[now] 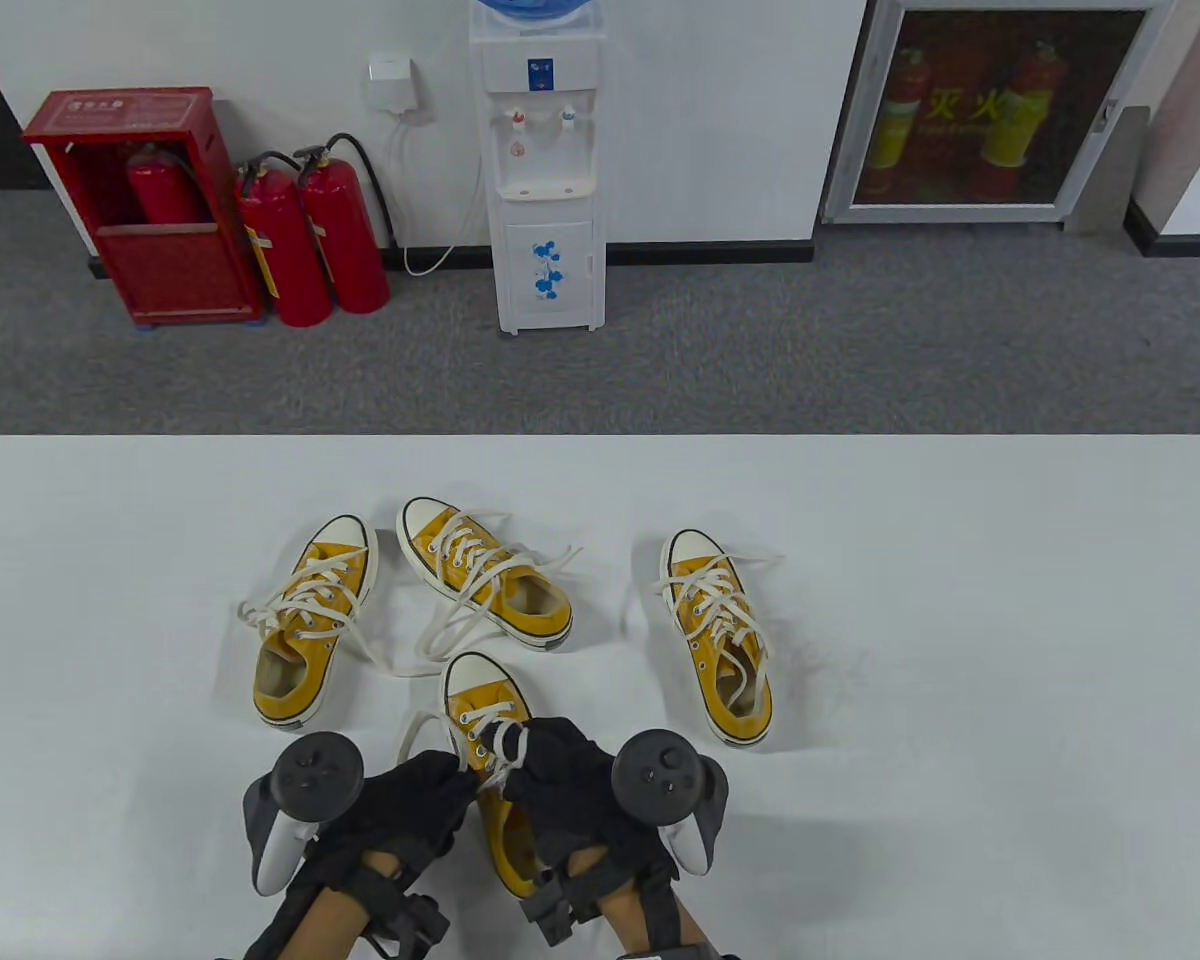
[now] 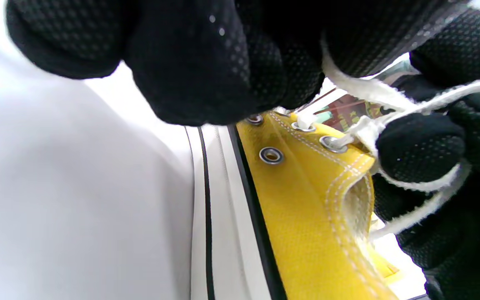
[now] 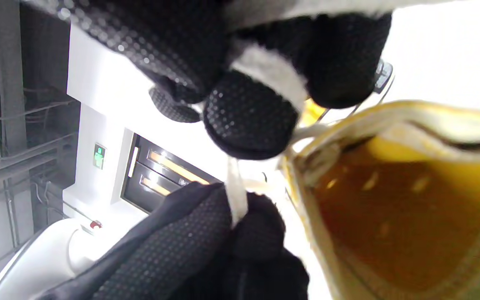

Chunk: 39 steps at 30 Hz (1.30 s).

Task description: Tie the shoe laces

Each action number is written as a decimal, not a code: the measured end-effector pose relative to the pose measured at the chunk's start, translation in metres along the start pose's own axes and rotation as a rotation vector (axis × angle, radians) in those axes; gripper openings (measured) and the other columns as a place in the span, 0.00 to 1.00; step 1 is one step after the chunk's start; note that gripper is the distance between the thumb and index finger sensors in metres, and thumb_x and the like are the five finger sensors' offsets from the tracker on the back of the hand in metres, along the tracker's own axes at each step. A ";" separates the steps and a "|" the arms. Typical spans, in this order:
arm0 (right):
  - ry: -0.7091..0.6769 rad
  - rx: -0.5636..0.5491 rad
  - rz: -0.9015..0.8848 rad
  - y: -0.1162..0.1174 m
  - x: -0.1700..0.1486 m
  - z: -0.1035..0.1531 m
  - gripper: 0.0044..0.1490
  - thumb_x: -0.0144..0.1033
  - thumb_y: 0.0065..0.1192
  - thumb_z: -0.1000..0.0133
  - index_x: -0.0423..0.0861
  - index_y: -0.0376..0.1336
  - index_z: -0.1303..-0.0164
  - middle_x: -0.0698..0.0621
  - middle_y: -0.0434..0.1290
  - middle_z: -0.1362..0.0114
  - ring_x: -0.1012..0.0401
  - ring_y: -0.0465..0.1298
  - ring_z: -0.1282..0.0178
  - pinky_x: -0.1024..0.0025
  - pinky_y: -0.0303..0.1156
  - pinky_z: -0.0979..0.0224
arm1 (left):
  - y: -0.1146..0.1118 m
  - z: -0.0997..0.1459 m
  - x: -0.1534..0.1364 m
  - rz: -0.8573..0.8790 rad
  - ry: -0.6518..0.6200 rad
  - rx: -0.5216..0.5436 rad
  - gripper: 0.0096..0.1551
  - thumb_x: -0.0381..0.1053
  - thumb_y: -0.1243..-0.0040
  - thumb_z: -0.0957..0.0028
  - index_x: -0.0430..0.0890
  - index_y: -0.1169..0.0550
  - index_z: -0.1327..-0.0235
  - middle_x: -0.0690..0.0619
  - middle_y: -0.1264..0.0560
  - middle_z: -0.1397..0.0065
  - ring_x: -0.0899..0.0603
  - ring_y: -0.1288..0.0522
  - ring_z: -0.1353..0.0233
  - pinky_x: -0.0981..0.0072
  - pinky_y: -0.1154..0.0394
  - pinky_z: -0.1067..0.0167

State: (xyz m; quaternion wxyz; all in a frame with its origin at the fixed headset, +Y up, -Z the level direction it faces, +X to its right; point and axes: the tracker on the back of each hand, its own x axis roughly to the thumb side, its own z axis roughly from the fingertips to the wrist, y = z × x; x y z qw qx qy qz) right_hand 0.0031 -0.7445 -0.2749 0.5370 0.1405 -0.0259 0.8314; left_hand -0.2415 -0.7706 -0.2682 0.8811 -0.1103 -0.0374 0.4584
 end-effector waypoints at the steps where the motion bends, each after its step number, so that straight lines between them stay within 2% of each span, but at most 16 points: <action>1: -0.001 -0.002 -0.001 0.000 0.000 0.000 0.25 0.32 0.70 0.51 0.47 0.74 0.41 0.49 0.74 0.34 0.65 0.85 0.53 0.52 0.78 0.34 | 0.001 0.000 0.000 0.004 0.000 0.000 0.23 0.64 0.38 0.49 0.53 0.16 0.47 0.50 0.14 0.49 0.46 0.13 0.67 0.44 0.19 0.55; 4: 0.005 -0.032 0.006 -0.001 0.001 0.001 0.26 0.33 0.70 0.51 0.47 0.74 0.41 0.48 0.74 0.36 0.65 0.86 0.54 0.51 0.77 0.33 | 0.005 0.000 -0.001 0.018 0.001 0.016 0.24 0.64 0.38 0.49 0.53 0.16 0.46 0.50 0.14 0.49 0.46 0.13 0.66 0.44 0.19 0.55; 6: 0.009 -0.055 0.029 -0.001 0.003 0.002 0.25 0.33 0.71 0.51 0.47 0.74 0.42 0.48 0.75 0.37 0.65 0.87 0.54 0.49 0.71 0.28 | 0.007 0.000 -0.002 0.027 0.004 0.023 0.25 0.64 0.38 0.49 0.53 0.16 0.46 0.50 0.14 0.48 0.46 0.13 0.66 0.44 0.19 0.55; 8: -0.006 -0.051 0.003 0.000 0.006 0.002 0.25 0.31 0.71 0.51 0.45 0.74 0.42 0.47 0.75 0.37 0.61 0.85 0.54 0.43 0.65 0.25 | 0.008 0.001 -0.004 0.041 0.008 0.030 0.25 0.64 0.38 0.49 0.53 0.17 0.46 0.49 0.14 0.48 0.45 0.12 0.66 0.43 0.19 0.55; 16: 0.032 -0.080 0.012 0.000 0.006 0.005 0.25 0.31 0.72 0.52 0.46 0.75 0.44 0.48 0.76 0.38 0.58 0.81 0.50 0.36 0.53 0.23 | 0.013 0.001 -0.004 0.068 0.001 0.047 0.26 0.65 0.39 0.48 0.52 0.17 0.45 0.49 0.14 0.47 0.45 0.12 0.65 0.43 0.19 0.54; 19: 0.052 -0.095 0.001 0.000 0.007 0.006 0.24 0.31 0.72 0.52 0.46 0.76 0.44 0.49 0.76 0.38 0.57 0.79 0.47 0.36 0.50 0.23 | 0.013 0.001 -0.004 0.071 0.000 0.050 0.26 0.65 0.39 0.49 0.53 0.17 0.45 0.49 0.14 0.47 0.45 0.12 0.65 0.43 0.19 0.54; 21: 0.056 -0.093 0.011 0.000 0.007 0.006 0.24 0.33 0.73 0.52 0.47 0.76 0.45 0.49 0.78 0.39 0.53 0.74 0.39 0.35 0.46 0.23 | 0.014 0.001 -0.004 0.074 -0.001 0.052 0.26 0.65 0.39 0.48 0.52 0.17 0.45 0.49 0.14 0.47 0.45 0.12 0.64 0.43 0.19 0.54; 23: 0.058 -0.101 0.032 -0.001 0.007 0.007 0.24 0.33 0.73 0.52 0.47 0.76 0.45 0.50 0.78 0.40 0.53 0.72 0.35 0.35 0.44 0.23 | 0.014 0.002 -0.004 0.074 -0.003 0.056 0.26 0.65 0.39 0.48 0.52 0.17 0.44 0.49 0.14 0.47 0.45 0.12 0.64 0.43 0.19 0.54; 29: 0.085 -0.074 0.025 -0.007 0.006 0.007 0.27 0.36 0.73 0.52 0.46 0.75 0.42 0.48 0.80 0.42 0.52 0.75 0.39 0.36 0.48 0.23 | 0.018 0.003 -0.003 0.087 -0.017 0.090 0.27 0.65 0.39 0.48 0.53 0.18 0.43 0.49 0.15 0.45 0.44 0.12 0.63 0.43 0.20 0.52; 33: 0.116 -0.051 -0.005 -0.012 0.004 0.007 0.29 0.38 0.74 0.53 0.43 0.74 0.41 0.48 0.82 0.45 0.54 0.78 0.50 0.40 0.58 0.28 | 0.021 0.006 -0.001 0.091 -0.034 0.128 0.27 0.65 0.40 0.48 0.53 0.19 0.41 0.49 0.15 0.43 0.44 0.12 0.60 0.42 0.20 0.50; 39: 0.158 -0.010 -0.090 -0.015 -0.002 0.005 0.31 0.42 0.75 0.53 0.41 0.74 0.42 0.49 0.83 0.49 0.62 0.81 0.68 0.47 0.71 0.39 | 0.023 0.010 0.003 0.076 -0.065 0.172 0.29 0.65 0.40 0.48 0.54 0.21 0.37 0.49 0.17 0.39 0.44 0.13 0.56 0.41 0.21 0.47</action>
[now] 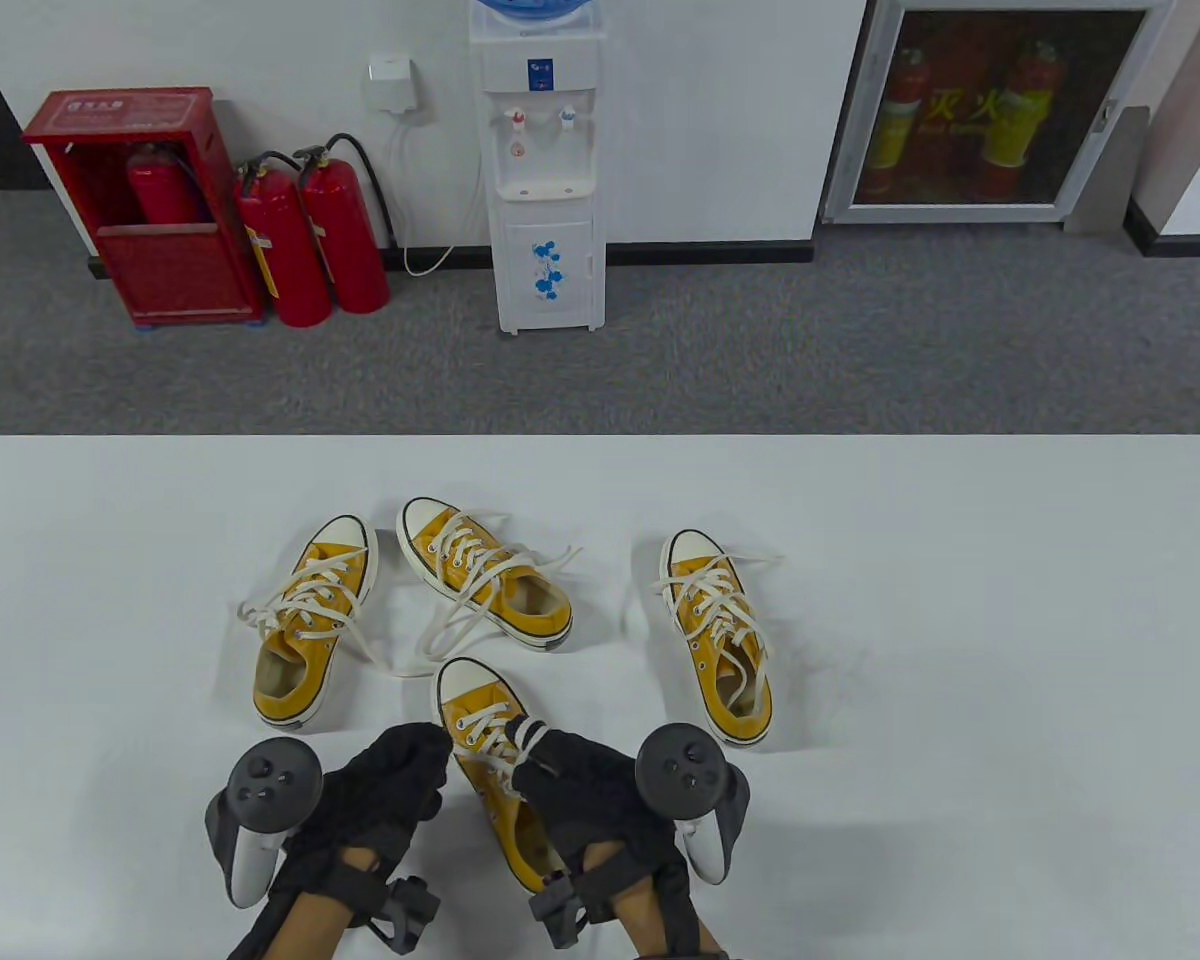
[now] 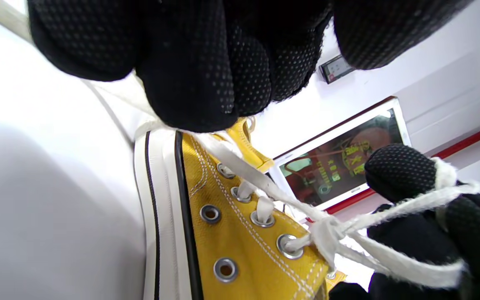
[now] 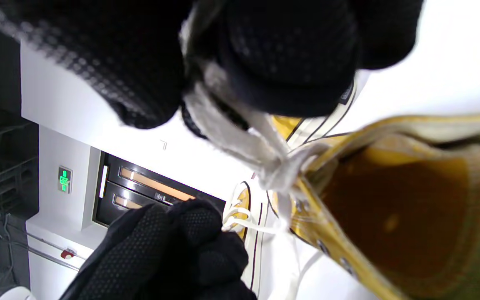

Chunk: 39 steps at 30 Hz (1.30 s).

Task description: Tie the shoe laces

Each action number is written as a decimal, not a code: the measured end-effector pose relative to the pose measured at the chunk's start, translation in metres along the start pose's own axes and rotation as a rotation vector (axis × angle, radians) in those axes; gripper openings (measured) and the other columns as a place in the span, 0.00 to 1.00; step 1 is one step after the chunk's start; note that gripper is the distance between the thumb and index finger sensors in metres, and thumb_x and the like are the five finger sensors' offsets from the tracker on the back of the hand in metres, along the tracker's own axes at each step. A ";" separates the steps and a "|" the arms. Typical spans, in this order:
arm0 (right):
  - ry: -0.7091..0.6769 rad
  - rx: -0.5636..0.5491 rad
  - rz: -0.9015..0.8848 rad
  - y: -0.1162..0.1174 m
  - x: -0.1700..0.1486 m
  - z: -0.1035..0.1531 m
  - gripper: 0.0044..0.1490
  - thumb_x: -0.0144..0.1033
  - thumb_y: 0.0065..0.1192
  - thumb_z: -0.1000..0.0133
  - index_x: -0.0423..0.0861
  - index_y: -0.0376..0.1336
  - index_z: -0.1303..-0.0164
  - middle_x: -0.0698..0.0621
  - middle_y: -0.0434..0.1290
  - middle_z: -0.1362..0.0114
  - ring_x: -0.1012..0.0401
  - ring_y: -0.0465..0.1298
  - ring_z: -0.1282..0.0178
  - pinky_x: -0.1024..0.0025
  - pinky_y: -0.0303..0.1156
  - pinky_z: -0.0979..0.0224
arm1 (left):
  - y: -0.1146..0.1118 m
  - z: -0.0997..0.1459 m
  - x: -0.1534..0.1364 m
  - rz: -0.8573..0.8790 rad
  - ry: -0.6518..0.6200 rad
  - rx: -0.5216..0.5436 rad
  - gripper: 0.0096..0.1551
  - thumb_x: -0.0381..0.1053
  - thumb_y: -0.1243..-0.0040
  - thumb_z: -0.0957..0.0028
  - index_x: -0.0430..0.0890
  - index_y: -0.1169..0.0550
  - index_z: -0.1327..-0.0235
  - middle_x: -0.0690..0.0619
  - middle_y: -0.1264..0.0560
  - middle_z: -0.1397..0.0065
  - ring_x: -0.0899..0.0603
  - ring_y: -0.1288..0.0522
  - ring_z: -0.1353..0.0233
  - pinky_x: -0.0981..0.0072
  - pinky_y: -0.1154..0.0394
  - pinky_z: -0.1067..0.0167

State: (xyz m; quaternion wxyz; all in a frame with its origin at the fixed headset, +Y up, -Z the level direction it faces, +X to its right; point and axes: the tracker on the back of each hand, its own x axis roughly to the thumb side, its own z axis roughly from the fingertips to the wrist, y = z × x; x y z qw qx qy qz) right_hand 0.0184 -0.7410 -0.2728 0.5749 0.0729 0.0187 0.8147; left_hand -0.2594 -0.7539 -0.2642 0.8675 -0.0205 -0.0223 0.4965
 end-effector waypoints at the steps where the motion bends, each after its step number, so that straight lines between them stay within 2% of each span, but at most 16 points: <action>1: 0.010 0.017 -0.015 0.000 -0.001 -0.001 0.31 0.42 0.75 0.53 0.41 0.74 0.42 0.49 0.84 0.50 0.63 0.81 0.69 0.48 0.72 0.40 | 0.000 0.001 0.001 -0.008 -0.008 0.009 0.29 0.65 0.40 0.48 0.54 0.22 0.37 0.49 0.18 0.38 0.43 0.13 0.55 0.41 0.21 0.46; 4: 0.034 0.040 -0.046 0.000 -0.004 -0.001 0.33 0.44 0.76 0.54 0.40 0.74 0.42 0.49 0.84 0.50 0.64 0.81 0.70 0.49 0.73 0.41 | 0.001 0.003 0.005 -0.035 -0.035 0.031 0.31 0.66 0.41 0.48 0.54 0.23 0.35 0.50 0.19 0.36 0.43 0.13 0.52 0.41 0.22 0.44; 10: 0.051 0.087 -0.045 0.004 -0.005 -0.002 0.36 0.46 0.77 0.54 0.40 0.72 0.39 0.51 0.82 0.50 0.61 0.81 0.63 0.46 0.69 0.35 | -0.002 0.007 0.015 -0.057 -0.095 0.041 0.33 0.66 0.41 0.48 0.55 0.26 0.31 0.50 0.22 0.32 0.42 0.15 0.46 0.39 0.24 0.40; 17: 0.041 0.099 -0.030 0.005 -0.006 -0.002 0.31 0.40 0.72 0.52 0.44 0.72 0.38 0.53 0.81 0.46 0.59 0.83 0.54 0.41 0.65 0.28 | -0.007 0.011 0.022 -0.080 -0.144 0.022 0.33 0.67 0.42 0.48 0.56 0.28 0.30 0.51 0.23 0.30 0.42 0.16 0.44 0.39 0.25 0.39; 25: 0.006 0.171 -0.008 0.008 0.000 -0.002 0.31 0.30 0.69 0.52 0.45 0.70 0.36 0.52 0.78 0.42 0.54 0.82 0.49 0.39 0.63 0.28 | -0.010 0.012 0.023 -0.064 -0.160 0.003 0.34 0.67 0.42 0.47 0.56 0.29 0.29 0.51 0.24 0.28 0.42 0.16 0.43 0.39 0.25 0.38; 31: -0.029 0.188 0.056 0.011 0.005 -0.001 0.32 0.25 0.68 0.52 0.44 0.69 0.34 0.51 0.76 0.39 0.53 0.81 0.49 0.40 0.64 0.28 | -0.010 0.012 0.024 -0.047 -0.152 -0.007 0.33 0.66 0.42 0.47 0.57 0.28 0.29 0.51 0.24 0.28 0.42 0.16 0.43 0.39 0.25 0.38; 39: -0.089 0.202 0.153 0.013 0.011 0.000 0.30 0.21 0.68 0.53 0.45 0.72 0.37 0.50 0.75 0.38 0.53 0.81 0.51 0.42 0.66 0.28 | -0.011 0.013 0.026 -0.033 -0.164 -0.018 0.33 0.66 0.42 0.47 0.58 0.28 0.29 0.52 0.24 0.28 0.43 0.16 0.42 0.40 0.25 0.38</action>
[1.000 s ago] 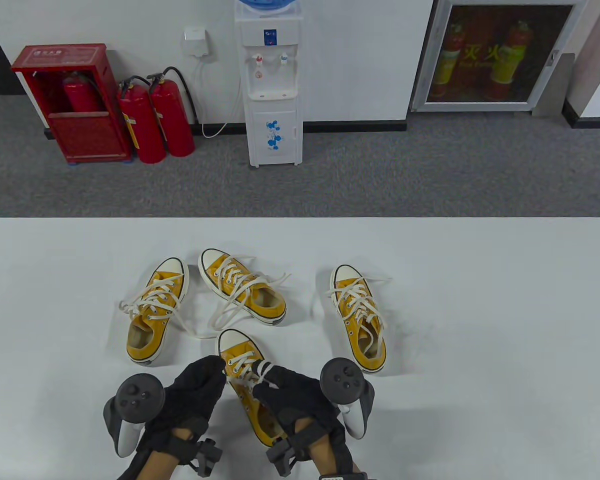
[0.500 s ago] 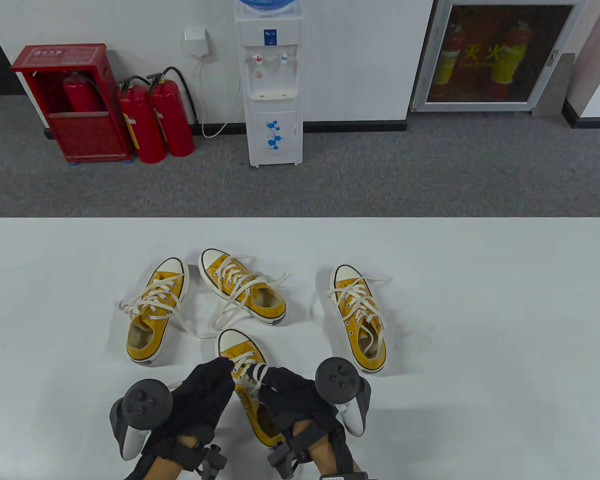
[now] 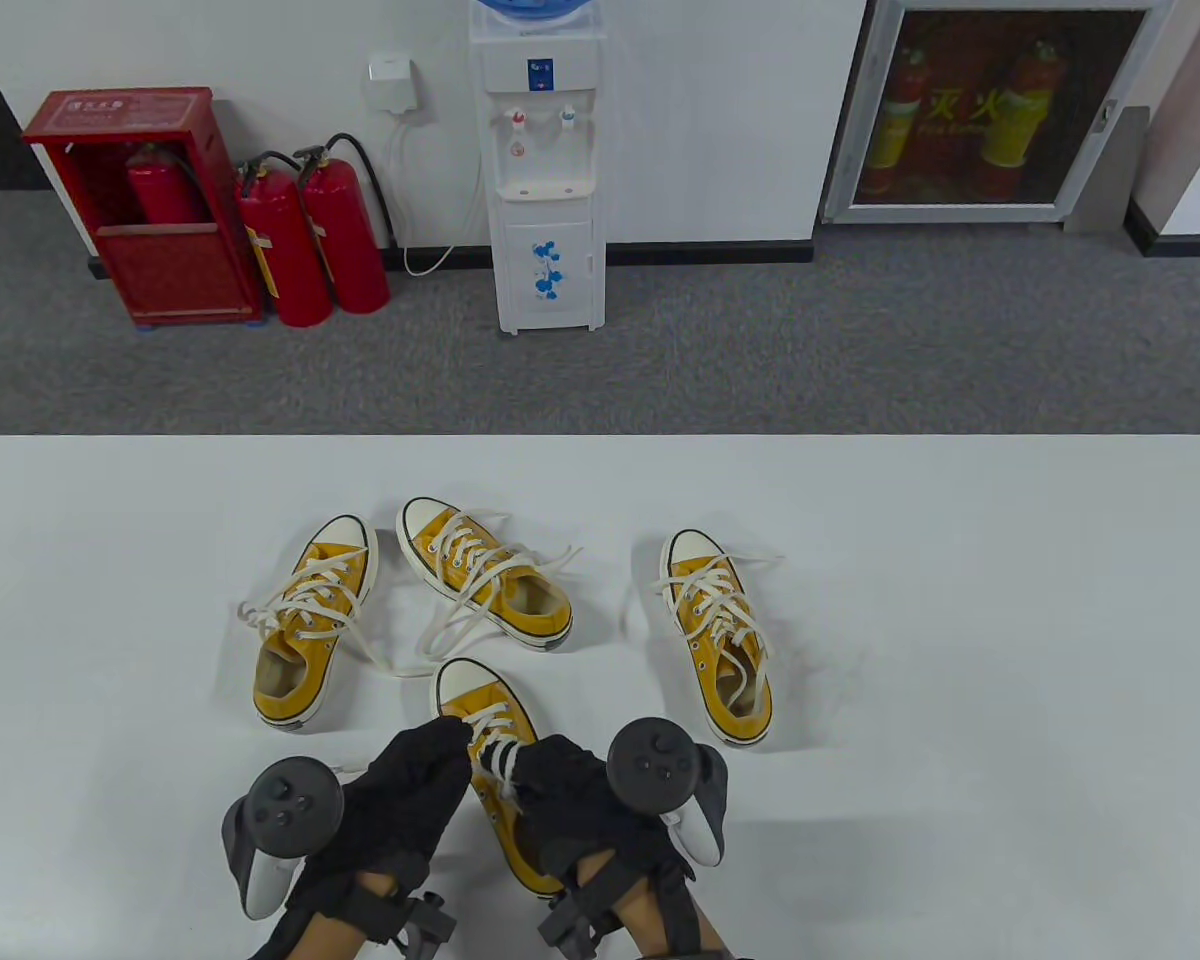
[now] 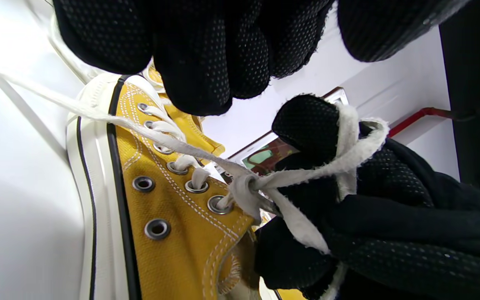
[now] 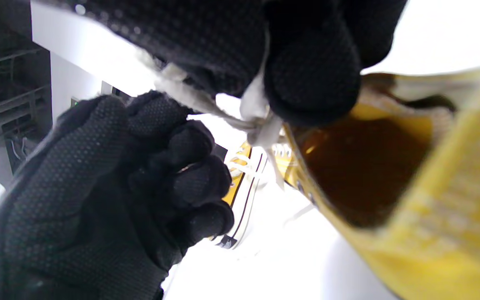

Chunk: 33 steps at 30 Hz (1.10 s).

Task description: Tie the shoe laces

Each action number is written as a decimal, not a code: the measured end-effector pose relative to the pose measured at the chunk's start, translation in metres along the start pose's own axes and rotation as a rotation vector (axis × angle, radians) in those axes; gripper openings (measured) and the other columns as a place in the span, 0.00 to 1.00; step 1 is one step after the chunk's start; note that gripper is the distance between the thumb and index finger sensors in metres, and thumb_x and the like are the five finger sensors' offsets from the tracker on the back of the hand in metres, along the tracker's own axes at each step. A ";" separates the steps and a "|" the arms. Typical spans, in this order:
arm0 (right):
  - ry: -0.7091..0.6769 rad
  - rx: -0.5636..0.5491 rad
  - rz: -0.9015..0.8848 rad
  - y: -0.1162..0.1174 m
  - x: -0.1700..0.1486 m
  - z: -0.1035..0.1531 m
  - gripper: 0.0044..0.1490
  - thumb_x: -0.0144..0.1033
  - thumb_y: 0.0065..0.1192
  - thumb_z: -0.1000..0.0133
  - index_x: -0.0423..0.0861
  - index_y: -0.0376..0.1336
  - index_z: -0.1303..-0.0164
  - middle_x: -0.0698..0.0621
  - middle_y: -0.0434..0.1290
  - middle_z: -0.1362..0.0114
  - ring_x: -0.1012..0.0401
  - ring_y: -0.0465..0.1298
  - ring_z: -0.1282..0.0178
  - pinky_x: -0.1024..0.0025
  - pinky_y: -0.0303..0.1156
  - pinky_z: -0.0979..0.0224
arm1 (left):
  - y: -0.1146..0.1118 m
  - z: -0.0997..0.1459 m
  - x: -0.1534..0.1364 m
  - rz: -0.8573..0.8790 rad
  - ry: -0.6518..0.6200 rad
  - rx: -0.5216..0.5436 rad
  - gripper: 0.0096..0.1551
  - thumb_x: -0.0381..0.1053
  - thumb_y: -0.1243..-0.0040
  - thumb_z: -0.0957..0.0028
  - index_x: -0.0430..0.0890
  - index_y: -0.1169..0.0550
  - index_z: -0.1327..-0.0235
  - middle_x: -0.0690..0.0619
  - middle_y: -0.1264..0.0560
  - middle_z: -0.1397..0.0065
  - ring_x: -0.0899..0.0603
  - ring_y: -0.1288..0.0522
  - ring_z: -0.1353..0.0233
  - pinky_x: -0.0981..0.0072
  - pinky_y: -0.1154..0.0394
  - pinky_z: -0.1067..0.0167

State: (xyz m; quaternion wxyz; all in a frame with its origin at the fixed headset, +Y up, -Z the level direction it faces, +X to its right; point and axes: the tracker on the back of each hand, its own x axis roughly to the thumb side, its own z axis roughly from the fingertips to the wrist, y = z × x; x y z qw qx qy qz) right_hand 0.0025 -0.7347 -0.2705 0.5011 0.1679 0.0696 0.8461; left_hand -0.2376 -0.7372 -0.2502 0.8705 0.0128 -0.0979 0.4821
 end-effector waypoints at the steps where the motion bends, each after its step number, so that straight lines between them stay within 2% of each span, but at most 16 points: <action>1: -0.007 0.002 0.013 0.001 0.001 0.000 0.30 0.21 0.68 0.53 0.45 0.72 0.38 0.50 0.75 0.38 0.53 0.80 0.52 0.43 0.65 0.28 | 0.000 0.000 0.001 -0.001 -0.003 -0.002 0.33 0.66 0.41 0.47 0.58 0.28 0.29 0.52 0.24 0.28 0.43 0.16 0.42 0.39 0.25 0.38; 10: -0.109 0.004 0.173 0.009 0.013 0.003 0.29 0.19 0.64 0.53 0.48 0.75 0.41 0.50 0.73 0.35 0.53 0.78 0.55 0.42 0.63 0.29 | -0.005 -0.001 0.003 -0.014 -0.024 -0.056 0.30 0.67 0.39 0.49 0.61 0.23 0.33 0.51 0.23 0.28 0.42 0.17 0.41 0.38 0.26 0.37; 16: -0.141 -0.014 0.247 0.011 0.016 0.005 0.28 0.19 0.64 0.53 0.46 0.76 0.43 0.50 0.73 0.34 0.53 0.78 0.55 0.42 0.62 0.28 | -0.007 -0.001 0.003 -0.023 -0.017 -0.065 0.26 0.62 0.35 0.49 0.60 0.21 0.37 0.51 0.22 0.30 0.42 0.16 0.42 0.38 0.25 0.38; 19: -0.150 -0.027 0.271 0.011 0.018 0.006 0.27 0.19 0.64 0.53 0.46 0.77 0.44 0.50 0.72 0.34 0.53 0.78 0.55 0.42 0.62 0.28 | -0.007 -0.002 0.004 -0.029 -0.014 -0.058 0.24 0.60 0.34 0.49 0.59 0.20 0.39 0.52 0.21 0.31 0.42 0.15 0.43 0.39 0.25 0.38; 24: -0.160 -0.024 0.298 0.012 0.019 0.006 0.27 0.19 0.64 0.53 0.46 0.78 0.45 0.50 0.72 0.33 0.53 0.78 0.54 0.41 0.62 0.28 | -0.005 0.000 0.008 -0.111 -0.020 0.011 0.20 0.56 0.33 0.49 0.57 0.18 0.44 0.54 0.18 0.37 0.43 0.14 0.48 0.40 0.24 0.39; 28: -0.152 -0.026 0.277 0.008 0.019 0.006 0.28 0.21 0.64 0.53 0.47 0.77 0.42 0.49 0.69 0.28 0.55 0.78 0.55 0.42 0.63 0.28 | 0.000 0.000 0.006 -0.128 0.005 0.048 0.20 0.56 0.36 0.49 0.56 0.18 0.45 0.53 0.18 0.38 0.44 0.14 0.50 0.40 0.24 0.41; 33: -0.086 -0.035 0.154 -0.009 0.008 0.003 0.27 0.22 0.64 0.53 0.46 0.77 0.44 0.48 0.64 0.24 0.56 0.78 0.55 0.42 0.63 0.28 | 0.009 -0.003 -0.003 -0.119 0.073 0.085 0.20 0.56 0.36 0.49 0.54 0.18 0.45 0.51 0.17 0.39 0.42 0.14 0.51 0.39 0.24 0.42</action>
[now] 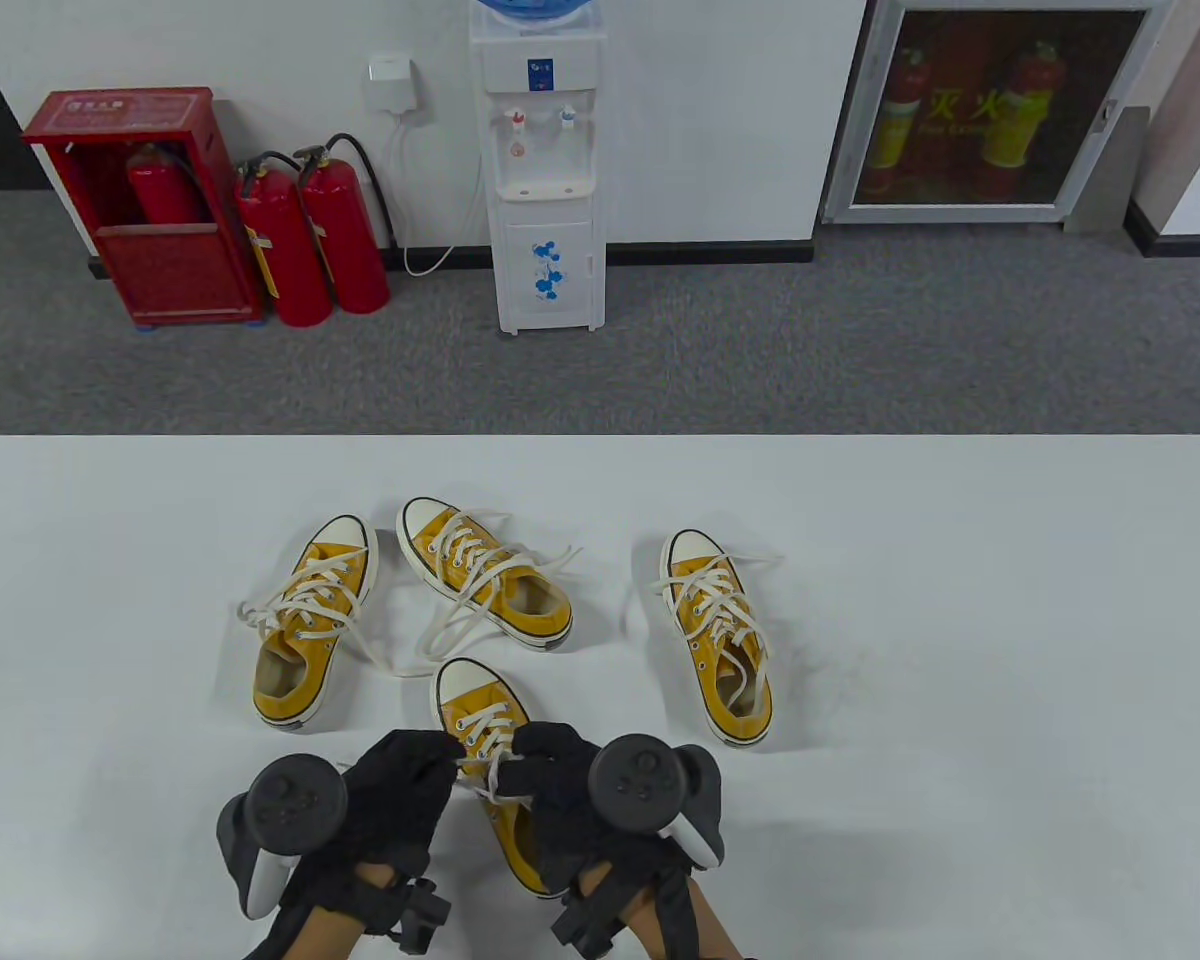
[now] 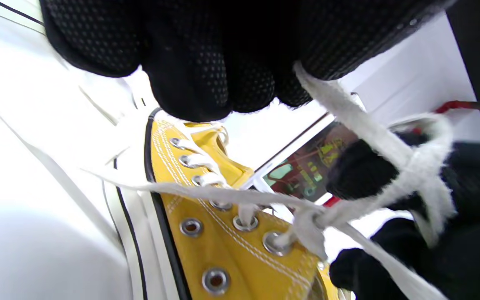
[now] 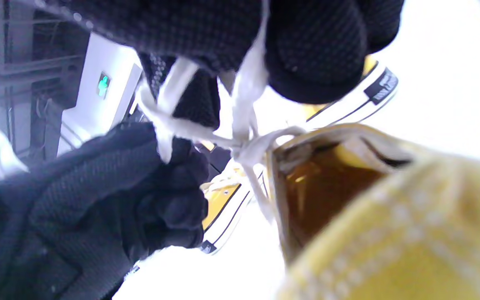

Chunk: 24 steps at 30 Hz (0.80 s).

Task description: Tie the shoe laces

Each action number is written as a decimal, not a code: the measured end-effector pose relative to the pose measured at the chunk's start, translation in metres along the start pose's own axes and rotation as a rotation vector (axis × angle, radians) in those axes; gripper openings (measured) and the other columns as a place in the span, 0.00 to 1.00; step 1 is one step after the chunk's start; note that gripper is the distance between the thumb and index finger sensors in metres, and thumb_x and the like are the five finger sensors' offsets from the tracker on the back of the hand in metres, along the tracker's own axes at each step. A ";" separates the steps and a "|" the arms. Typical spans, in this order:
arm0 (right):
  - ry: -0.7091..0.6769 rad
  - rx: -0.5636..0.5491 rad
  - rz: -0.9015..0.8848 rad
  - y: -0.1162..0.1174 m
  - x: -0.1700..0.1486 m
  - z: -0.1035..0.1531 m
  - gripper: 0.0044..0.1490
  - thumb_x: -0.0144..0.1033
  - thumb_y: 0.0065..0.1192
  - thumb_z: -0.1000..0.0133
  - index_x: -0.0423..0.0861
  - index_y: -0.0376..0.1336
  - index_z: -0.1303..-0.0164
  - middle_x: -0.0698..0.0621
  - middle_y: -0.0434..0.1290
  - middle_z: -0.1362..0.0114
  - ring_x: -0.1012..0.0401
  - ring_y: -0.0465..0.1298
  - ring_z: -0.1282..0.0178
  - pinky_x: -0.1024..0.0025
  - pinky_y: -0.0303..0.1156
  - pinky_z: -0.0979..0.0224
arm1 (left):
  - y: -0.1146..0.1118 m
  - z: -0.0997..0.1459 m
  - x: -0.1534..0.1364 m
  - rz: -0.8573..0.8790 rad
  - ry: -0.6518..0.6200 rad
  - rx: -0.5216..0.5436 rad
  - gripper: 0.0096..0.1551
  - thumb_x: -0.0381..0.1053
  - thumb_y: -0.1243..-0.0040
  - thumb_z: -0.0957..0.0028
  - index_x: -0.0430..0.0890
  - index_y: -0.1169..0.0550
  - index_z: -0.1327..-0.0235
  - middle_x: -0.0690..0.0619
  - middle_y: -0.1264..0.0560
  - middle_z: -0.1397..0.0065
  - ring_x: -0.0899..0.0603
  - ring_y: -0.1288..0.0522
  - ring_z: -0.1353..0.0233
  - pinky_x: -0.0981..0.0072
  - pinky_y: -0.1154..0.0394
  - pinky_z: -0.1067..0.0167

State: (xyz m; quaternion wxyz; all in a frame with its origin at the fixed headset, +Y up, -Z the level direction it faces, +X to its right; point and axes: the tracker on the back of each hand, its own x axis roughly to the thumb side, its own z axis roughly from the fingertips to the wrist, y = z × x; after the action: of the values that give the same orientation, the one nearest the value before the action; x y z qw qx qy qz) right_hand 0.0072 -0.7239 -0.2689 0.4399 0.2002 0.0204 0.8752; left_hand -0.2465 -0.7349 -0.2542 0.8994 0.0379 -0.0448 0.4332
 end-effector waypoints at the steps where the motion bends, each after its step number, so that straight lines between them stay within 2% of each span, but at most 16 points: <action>1: 0.016 -0.001 -0.020 -0.002 -0.003 0.000 0.27 0.22 0.64 0.53 0.47 0.78 0.45 0.48 0.64 0.24 0.56 0.78 0.55 0.42 0.63 0.28 | 0.001 0.000 -0.001 -0.007 0.006 0.004 0.20 0.56 0.36 0.49 0.54 0.18 0.45 0.51 0.18 0.39 0.42 0.14 0.51 0.39 0.24 0.42; 3: 0.072 0.017 -0.109 -0.006 -0.010 -0.001 0.27 0.22 0.64 0.53 0.46 0.77 0.45 0.48 0.63 0.23 0.56 0.78 0.55 0.42 0.63 0.29 | 0.003 -0.002 -0.004 -0.036 0.022 0.014 0.20 0.56 0.36 0.49 0.54 0.18 0.46 0.51 0.18 0.39 0.42 0.14 0.51 0.39 0.24 0.43; 7: 0.113 -0.038 -0.175 -0.015 -0.020 -0.001 0.26 0.22 0.65 0.53 0.46 0.78 0.46 0.48 0.64 0.24 0.56 0.79 0.56 0.43 0.64 0.29 | 0.008 -0.003 -0.009 -0.047 0.057 0.017 0.20 0.56 0.37 0.49 0.53 0.18 0.46 0.49 0.18 0.39 0.41 0.14 0.51 0.38 0.24 0.43; 12: 0.156 -0.166 -0.223 -0.028 -0.027 0.003 0.27 0.22 0.65 0.54 0.46 0.77 0.46 0.48 0.67 0.27 0.56 0.79 0.59 0.44 0.66 0.32 | 0.013 -0.005 -0.017 -0.028 0.099 0.008 0.19 0.56 0.39 0.49 0.52 0.18 0.48 0.48 0.18 0.38 0.40 0.14 0.51 0.37 0.24 0.43; 16: 0.183 -0.218 -0.163 -0.033 -0.030 0.005 0.28 0.22 0.66 0.55 0.47 0.77 0.45 0.48 0.69 0.29 0.57 0.80 0.61 0.45 0.68 0.34 | 0.012 -0.005 -0.018 0.012 0.125 -0.017 0.20 0.56 0.40 0.48 0.50 0.19 0.49 0.46 0.19 0.38 0.39 0.15 0.50 0.36 0.24 0.43; 24: 0.243 -0.225 0.014 -0.041 -0.039 0.004 0.28 0.22 0.67 0.55 0.45 0.77 0.44 0.47 0.69 0.29 0.56 0.80 0.60 0.44 0.67 0.33 | 0.014 -0.005 -0.019 -0.101 0.134 -0.003 0.20 0.56 0.41 0.48 0.50 0.19 0.49 0.46 0.19 0.38 0.39 0.15 0.50 0.36 0.25 0.43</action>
State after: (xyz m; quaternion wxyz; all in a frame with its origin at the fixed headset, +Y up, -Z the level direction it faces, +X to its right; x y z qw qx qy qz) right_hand 0.0606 -0.7299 -0.2865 0.4475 0.0426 -0.0261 0.8929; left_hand -0.2690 -0.7398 -0.2608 0.9210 0.0094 0.0168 0.3890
